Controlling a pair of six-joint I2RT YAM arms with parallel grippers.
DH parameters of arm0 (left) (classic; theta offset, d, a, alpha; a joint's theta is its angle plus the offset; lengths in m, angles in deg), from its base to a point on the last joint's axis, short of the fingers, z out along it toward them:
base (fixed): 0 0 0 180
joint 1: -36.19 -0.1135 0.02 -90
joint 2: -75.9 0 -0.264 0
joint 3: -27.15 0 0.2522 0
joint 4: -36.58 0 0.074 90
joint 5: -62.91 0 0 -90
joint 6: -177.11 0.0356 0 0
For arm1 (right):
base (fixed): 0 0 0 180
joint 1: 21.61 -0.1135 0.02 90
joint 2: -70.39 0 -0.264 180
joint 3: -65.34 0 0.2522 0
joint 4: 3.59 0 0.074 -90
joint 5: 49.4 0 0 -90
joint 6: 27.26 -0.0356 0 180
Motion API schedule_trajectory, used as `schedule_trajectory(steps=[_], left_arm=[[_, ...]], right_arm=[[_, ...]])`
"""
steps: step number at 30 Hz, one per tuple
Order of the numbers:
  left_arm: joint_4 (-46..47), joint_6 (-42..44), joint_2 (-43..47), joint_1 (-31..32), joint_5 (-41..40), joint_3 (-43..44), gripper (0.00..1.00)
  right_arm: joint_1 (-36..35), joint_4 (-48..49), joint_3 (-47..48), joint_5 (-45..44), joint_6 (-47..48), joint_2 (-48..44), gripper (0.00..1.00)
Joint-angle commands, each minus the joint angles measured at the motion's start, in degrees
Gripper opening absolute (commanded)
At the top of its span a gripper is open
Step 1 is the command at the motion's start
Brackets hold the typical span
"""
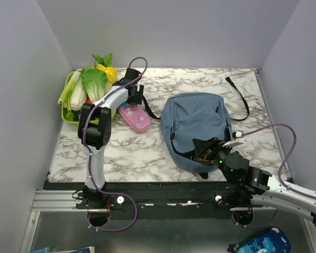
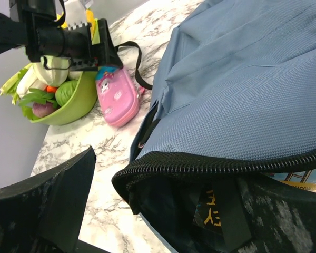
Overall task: Pack the student bag
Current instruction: Move the stationery to the center of the board.
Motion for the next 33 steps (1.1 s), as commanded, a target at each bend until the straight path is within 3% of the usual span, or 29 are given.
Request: schedule_trajectory(steps=[1, 5, 15, 19, 22, 27, 33], left_arm=[[-3.4, 5.1, 5.5, 0.7, 4.6, -11.2, 0.98], [-0.6, 8.2, 11.7, 2.9, 7.2, -21.3, 0.95], [-0.8, 14.3, 26.4, 9.5, 10.6, -36.7, 0.95], [-2.8, 14.6, 31.6, 11.5, 17.6, -40.6, 0.94], [-5.9, 16.0, 36.0, 13.3, 24.1, -40.2, 0.94], [-13.0, 17.3, 42.2, 12.9, 30.3, -30.4, 0.99], [-19.3, 21.9, 46.1, 3.3, 34.8, -23.1, 0.99]], right_arm=[[0.2, 1.8, 0.3, -0.2, 1.6, 0.1, 0.94], [0.3, 2.6, 0.7, -0.2, 2.7, 0.5, 0.94], [0.3, 3.0, 1.3, 0.1, 4.1, 2.0, 0.94], [0.3, 3.2, 2.1, 0.5, 5.6, 3.7, 0.94], [0.3, 3.5, 4.7, 2.6, 8.5, 6.5, 0.94], [0.1, 1.4, 15.7, 6.4, 11.8, 16.2, 0.95], [-2.4, -2.4, 25.1, 8.4, 12.7, 23.0, 0.99]])
